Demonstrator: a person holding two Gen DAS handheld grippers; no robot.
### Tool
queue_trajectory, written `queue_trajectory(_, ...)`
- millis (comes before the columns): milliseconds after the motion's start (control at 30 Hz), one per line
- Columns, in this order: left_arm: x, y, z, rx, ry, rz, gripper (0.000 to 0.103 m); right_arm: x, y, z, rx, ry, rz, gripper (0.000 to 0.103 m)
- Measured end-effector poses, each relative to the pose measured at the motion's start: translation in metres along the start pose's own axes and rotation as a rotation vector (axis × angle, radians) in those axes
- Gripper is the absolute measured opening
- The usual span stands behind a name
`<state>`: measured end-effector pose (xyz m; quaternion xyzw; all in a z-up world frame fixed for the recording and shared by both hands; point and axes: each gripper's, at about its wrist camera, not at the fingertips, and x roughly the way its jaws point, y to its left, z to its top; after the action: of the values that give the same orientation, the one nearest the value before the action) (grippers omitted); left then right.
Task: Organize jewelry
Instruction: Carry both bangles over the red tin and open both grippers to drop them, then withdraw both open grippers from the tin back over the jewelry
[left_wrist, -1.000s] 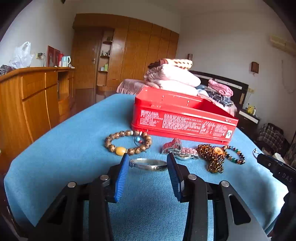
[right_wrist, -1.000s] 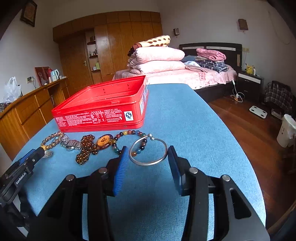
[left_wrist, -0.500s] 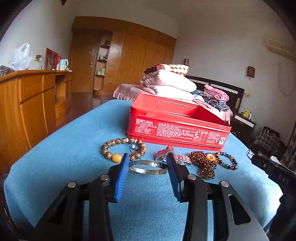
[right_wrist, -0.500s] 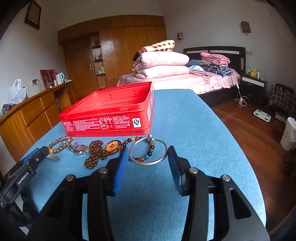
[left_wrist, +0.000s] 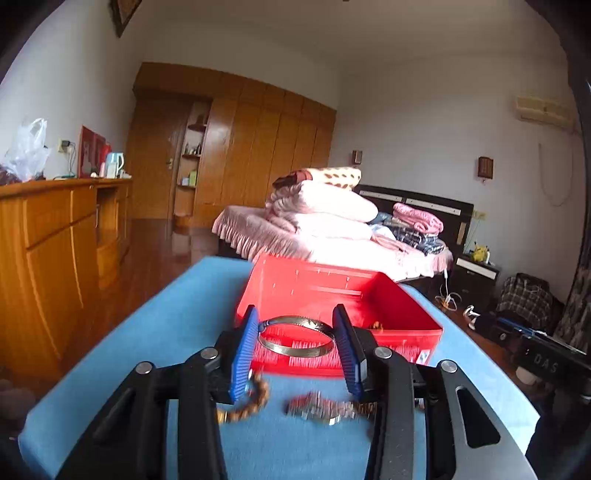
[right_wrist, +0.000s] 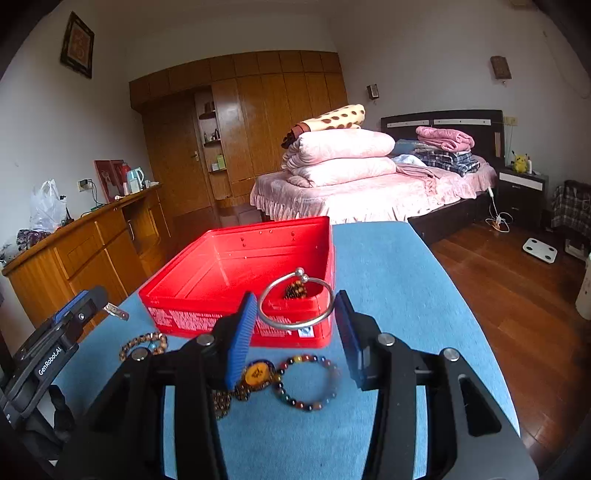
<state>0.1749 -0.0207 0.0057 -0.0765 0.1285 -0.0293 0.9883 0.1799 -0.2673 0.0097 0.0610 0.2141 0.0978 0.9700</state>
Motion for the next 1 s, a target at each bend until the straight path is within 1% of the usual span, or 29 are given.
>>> queue_trajectory(100,0.017,-0.001,0.020,-0.007,-0.035,-0.010,0.041,0.016,0.005,0.020,-0.005,-0.009,0.014,0.042)
queue_trajectory(200,0.038,0.000,0.034,-0.017,-0.046,-0.019,0.041,0.037,0.008,0.032,-0.004,-0.001,0.013,0.042)
queue_trajectory(333,0.067,0.002,0.037,-0.012,-0.019,-0.003,0.041,0.064,0.008,0.034,0.008,0.025,0.010,0.042)
queue_trajectory(500,0.085,0.002,0.031,-0.006,0.030,0.002,0.041,0.081,0.012,0.030,0.008,0.045,0.016,0.044)
queue_trajectory(600,0.088,0.005,0.028,-0.003,0.044,0.016,0.045,0.082,0.016,0.028,-0.003,0.050,0.017,0.044)
queue_trajectory(700,0.083,0.005,0.025,0.008,0.047,0.023,0.046,0.078,0.014,0.027,0.005,0.053,0.019,0.044)
queue_trajectory(800,0.076,0.008,0.025,0.016,0.057,0.030,0.046,0.065,0.010,0.026,0.018,0.039,0.017,0.044)
queue_trajectory(867,0.068,0.012,0.023,0.015,0.077,0.032,0.046,0.054,0.008,0.023,0.030,0.038,0.023,0.044)
queue_trajectory(1000,0.047,0.020,0.012,0.021,0.102,0.046,0.046,0.032,0.006,0.007,0.029,0.041,0.008,0.044)
